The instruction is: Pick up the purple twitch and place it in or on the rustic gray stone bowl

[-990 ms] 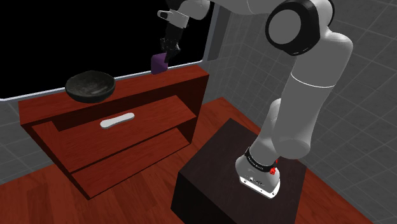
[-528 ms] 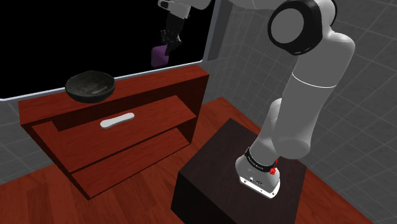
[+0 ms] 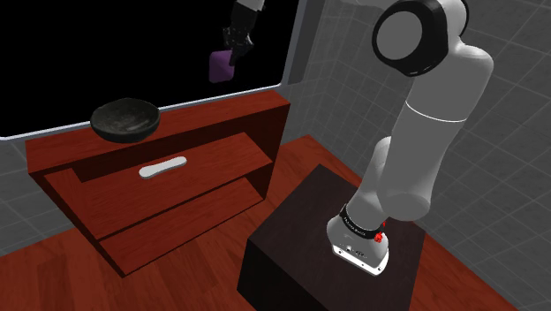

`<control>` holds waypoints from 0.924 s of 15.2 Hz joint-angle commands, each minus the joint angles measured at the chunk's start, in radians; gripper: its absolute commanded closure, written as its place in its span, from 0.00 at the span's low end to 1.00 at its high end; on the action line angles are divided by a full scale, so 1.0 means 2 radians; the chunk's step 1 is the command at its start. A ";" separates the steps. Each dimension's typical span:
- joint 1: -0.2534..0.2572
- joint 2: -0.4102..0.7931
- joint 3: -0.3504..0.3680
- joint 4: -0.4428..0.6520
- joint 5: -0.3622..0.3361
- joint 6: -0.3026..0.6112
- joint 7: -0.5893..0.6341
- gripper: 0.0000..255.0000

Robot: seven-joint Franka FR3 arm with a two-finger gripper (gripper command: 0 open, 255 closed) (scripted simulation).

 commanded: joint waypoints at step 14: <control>0.058 0.103 0.053 0.148 0.031 -0.012 0.134 1.00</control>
